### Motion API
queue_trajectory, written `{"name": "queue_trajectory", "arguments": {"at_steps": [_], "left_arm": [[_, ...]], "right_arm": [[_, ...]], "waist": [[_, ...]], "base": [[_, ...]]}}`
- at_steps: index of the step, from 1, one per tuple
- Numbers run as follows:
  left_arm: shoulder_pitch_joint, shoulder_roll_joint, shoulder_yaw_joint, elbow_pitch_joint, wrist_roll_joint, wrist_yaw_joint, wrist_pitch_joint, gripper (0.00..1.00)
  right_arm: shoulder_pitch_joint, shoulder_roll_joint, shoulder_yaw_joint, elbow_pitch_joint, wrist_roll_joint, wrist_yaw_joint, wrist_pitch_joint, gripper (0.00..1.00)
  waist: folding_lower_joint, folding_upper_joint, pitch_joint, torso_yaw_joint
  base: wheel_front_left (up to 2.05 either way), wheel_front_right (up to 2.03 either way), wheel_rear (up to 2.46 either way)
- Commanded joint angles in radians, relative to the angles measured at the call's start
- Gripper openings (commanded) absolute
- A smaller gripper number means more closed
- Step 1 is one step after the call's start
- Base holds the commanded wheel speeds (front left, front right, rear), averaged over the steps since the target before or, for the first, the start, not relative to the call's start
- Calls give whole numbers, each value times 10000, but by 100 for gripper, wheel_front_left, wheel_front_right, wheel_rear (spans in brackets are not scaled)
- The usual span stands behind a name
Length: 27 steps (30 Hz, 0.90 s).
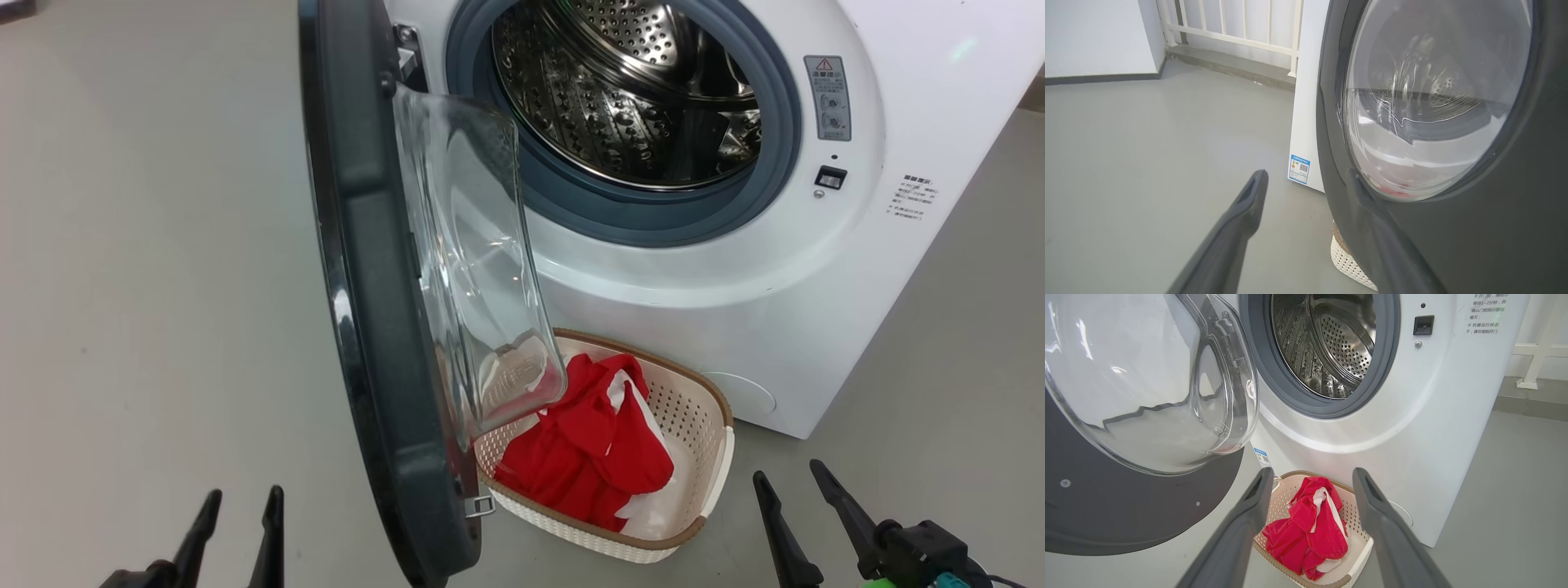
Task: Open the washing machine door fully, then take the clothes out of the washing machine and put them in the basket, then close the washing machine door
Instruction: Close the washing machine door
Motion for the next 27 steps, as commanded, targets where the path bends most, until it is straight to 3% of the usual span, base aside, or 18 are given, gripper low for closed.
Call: {"name": "queue_trajectory", "arguments": {"at_steps": [1,6,10,27], "left_arm": [[10,-25,555,-428,573,-54,-121,100],[197,-434,984,-934,1622,-54,-121,100],[264,-583,1124,-948,1792,-54,-121,100],[294,-714,1316,-912,1582,-54,-122,100]], "right_arm": [[-429,-121,188,-235,-69,73,-65,100],[-461,-123,165,-244,-63,73,-65,100],[-476,-124,137,-244,-66,73,-65,100],[-489,-134,171,-222,-80,73,-65,100]], "waist": [[0,0,2,-16],[0,0,33,-47],[0,0,32,-66],[0,0,9,-120]], "base": [[0,0,0],[0,0,0],[0,0,0],[0,0,0]]}}
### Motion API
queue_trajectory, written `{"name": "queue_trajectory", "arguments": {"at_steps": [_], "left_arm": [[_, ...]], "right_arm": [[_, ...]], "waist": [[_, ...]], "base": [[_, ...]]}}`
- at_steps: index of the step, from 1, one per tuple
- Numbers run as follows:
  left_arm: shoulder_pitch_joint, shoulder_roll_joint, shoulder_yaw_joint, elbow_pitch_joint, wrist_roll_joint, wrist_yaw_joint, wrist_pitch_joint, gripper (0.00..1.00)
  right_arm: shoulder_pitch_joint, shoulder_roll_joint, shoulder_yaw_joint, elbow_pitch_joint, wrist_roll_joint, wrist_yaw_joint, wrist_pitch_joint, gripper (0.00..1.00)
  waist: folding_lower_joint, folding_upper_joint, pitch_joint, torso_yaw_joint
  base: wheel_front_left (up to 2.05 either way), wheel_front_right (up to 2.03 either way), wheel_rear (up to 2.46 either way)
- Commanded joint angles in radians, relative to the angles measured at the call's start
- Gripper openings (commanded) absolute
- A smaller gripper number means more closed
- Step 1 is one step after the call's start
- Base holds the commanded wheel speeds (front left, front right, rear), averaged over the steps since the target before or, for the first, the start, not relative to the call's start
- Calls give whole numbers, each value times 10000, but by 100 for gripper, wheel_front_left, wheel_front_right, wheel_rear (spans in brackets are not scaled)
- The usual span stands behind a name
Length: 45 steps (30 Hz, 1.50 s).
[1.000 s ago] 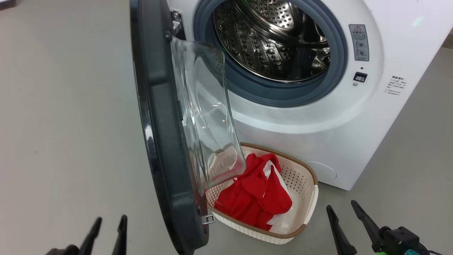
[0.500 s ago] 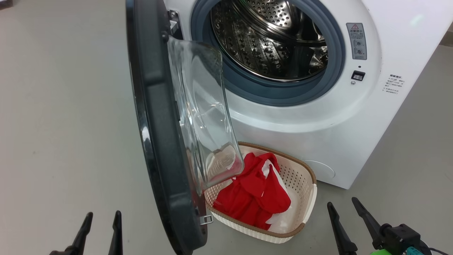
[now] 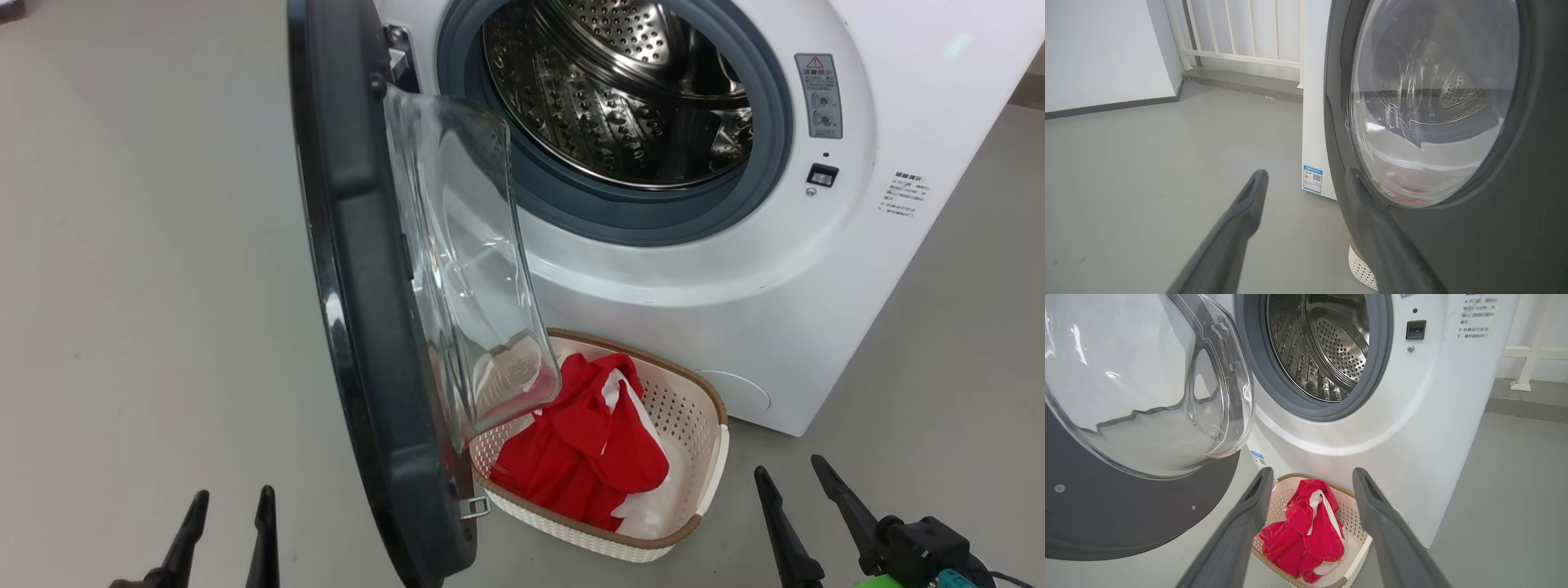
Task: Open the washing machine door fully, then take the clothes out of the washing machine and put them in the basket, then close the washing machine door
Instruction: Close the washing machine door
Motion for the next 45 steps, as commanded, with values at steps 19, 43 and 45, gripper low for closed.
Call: {"name": "queue_trajectory", "arguments": {"at_steps": [19,43,45], "left_arm": [[-728,123,519,-1357,-2939,-54,-122,0],[-1093,2861,-467,-2216,-15550,-54,5907,0],[-1072,2803,-462,-2251,-15636,-54,6604,0]], "right_arm": [[-290,-37,209,-181,-38,73,-65,100],[-519,12,88,-220,-71,73,-65,100],[-544,6,85,-226,-76,73,-65,100]], "waist": [[0,-1,-148,-40],[0,-1,283,-593],[0,-1,337,-636]], "base": [[0,0,0],[0,0,0],[0,0,0]]}}
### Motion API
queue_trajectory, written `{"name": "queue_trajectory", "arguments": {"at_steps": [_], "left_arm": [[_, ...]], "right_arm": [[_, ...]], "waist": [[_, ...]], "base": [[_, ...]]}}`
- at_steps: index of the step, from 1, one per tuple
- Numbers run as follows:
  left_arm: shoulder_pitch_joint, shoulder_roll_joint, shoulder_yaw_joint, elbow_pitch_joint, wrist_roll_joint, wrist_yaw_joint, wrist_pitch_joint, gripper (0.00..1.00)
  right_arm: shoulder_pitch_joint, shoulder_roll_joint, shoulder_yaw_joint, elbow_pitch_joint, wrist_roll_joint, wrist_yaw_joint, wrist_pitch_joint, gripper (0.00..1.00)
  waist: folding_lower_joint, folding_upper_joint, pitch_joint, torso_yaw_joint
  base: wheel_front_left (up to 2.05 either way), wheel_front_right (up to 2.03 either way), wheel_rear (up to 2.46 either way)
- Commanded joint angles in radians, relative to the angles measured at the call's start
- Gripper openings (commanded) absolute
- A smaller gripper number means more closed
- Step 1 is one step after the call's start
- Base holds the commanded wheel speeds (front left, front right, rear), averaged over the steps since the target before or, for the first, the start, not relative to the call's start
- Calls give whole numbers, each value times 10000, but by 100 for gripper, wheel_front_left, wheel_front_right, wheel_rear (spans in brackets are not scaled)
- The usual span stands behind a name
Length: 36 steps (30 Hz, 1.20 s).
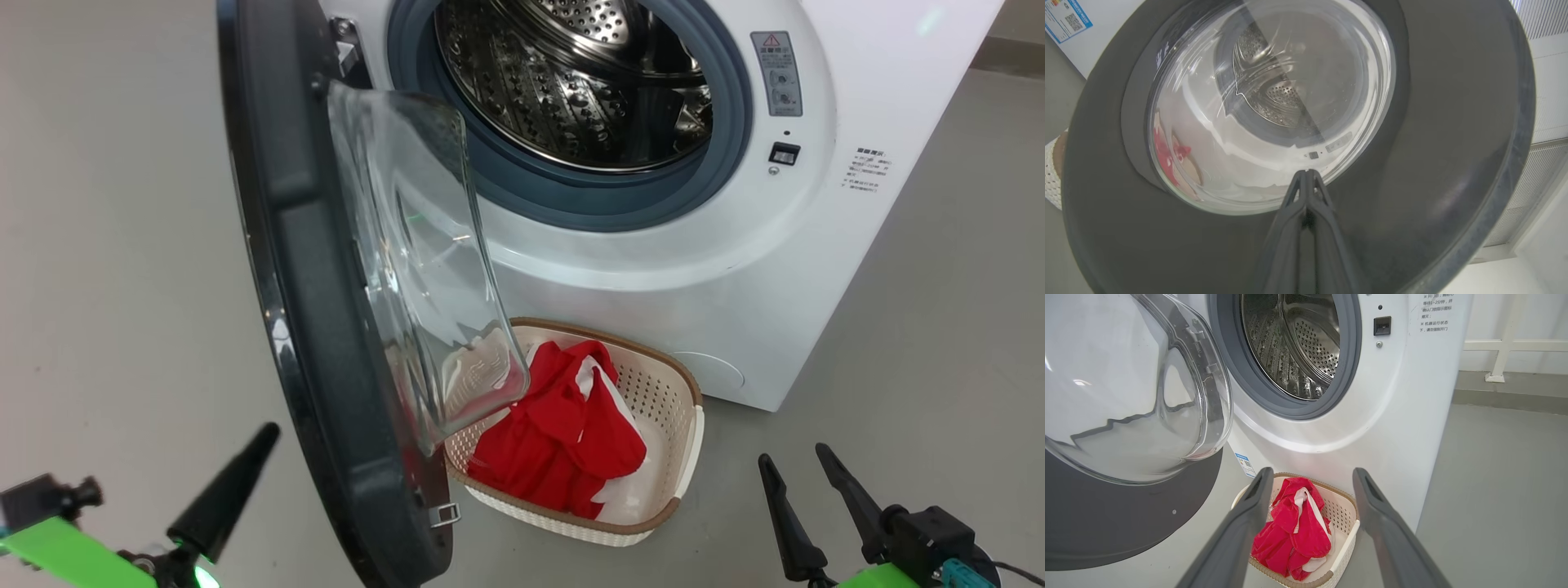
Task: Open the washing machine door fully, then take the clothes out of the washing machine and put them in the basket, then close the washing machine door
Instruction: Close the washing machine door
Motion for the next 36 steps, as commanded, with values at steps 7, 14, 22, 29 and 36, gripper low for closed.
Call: {"name": "queue_trajectory", "arguments": {"at_steps": [7,14,22,29,36], "left_arm": [[-234,-242,693,-474,68,-56,1577,0],[-446,-703,939,-666,443,-56,2405,0],[-701,-1070,905,-948,991,-56,2831,0],[-1131,-1451,535,-1228,1615,-56,2736,0],[-1711,-1652,81,-1241,2107,-56,2217,0]], "right_arm": [[-497,-64,196,-244,-87,73,-65,100],[-636,-72,148,-287,-96,73,-65,100],[-703,-67,86,-324,-106,73,-65,100],[-833,-55,72,-333,-81,73,-65,100],[-951,-21,57,-348,-56,73,-65,100]], "waist": [[0,0,187,-215],[0,0,372,-492],[0,0,482,-813],[0,0,655,-1226],[0,0,790,-1838]], "base": [[0,0,0],[0,0,0],[0,0,0],[0,0,0],[0,0,0]]}}
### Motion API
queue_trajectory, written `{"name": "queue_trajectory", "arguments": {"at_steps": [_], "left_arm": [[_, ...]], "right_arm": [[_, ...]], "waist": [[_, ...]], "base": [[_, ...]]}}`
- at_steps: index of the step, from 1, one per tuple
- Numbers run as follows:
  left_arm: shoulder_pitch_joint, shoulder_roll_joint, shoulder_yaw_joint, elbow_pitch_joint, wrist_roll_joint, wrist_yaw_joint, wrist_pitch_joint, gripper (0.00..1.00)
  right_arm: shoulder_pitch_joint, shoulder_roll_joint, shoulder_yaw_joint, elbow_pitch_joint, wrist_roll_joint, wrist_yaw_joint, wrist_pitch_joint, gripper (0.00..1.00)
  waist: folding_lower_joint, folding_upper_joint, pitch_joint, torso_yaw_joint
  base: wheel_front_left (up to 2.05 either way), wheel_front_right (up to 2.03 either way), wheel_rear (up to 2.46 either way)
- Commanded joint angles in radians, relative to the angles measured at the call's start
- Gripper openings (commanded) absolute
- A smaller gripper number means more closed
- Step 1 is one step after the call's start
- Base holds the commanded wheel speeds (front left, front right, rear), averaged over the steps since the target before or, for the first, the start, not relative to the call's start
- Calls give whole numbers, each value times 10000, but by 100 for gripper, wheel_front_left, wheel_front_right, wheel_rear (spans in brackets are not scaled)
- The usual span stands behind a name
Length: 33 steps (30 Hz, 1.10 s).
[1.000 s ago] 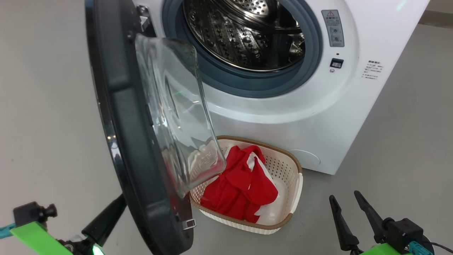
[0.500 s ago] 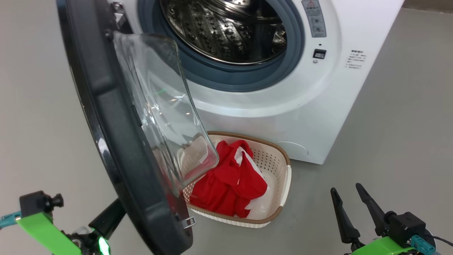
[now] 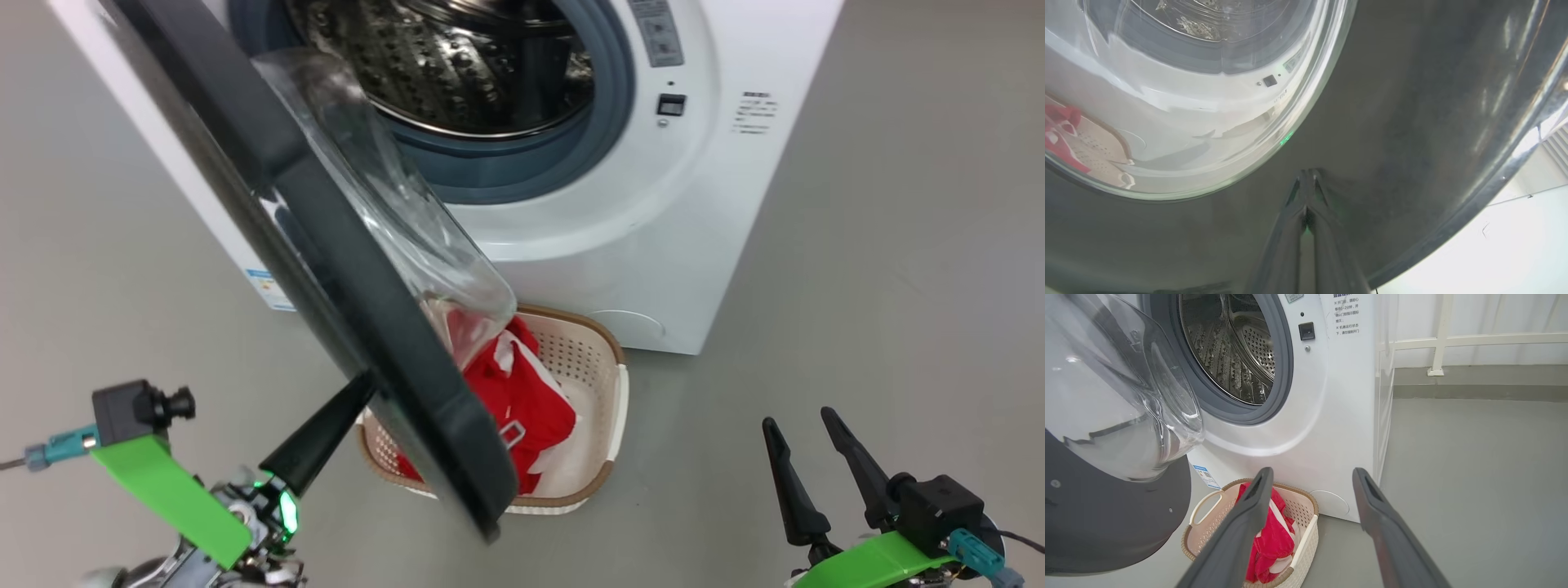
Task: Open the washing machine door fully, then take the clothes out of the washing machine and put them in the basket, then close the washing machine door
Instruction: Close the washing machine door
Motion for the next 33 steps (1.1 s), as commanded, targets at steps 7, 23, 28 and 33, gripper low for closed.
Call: {"name": "queue_trajectory", "arguments": {"at_steps": [7,23,28,33], "left_arm": [[-1315,115,-383,29,505,-67,-780,0],[-3887,988,-1853,1768,1288,-67,-4011,0],[-4710,1318,-2232,2541,1284,-67,-4954,0],[-5314,1565,-2415,3166,1187,-67,-5658,0]], "right_arm": [[-517,4,143,-298,-42,73,-65,100],[-1080,33,140,-376,228,73,-65,100],[-1212,34,198,-405,356,73,-65,100],[-1280,34,231,-398,450,73,-65,100]], "waist": [[0,0,332,-795],[0,0,1136,-2155],[0,0,1286,-2543],[0,0,1378,-2851]], "base": [[0,0,0],[0,0,0],[0,0,0],[0,0,0]]}}
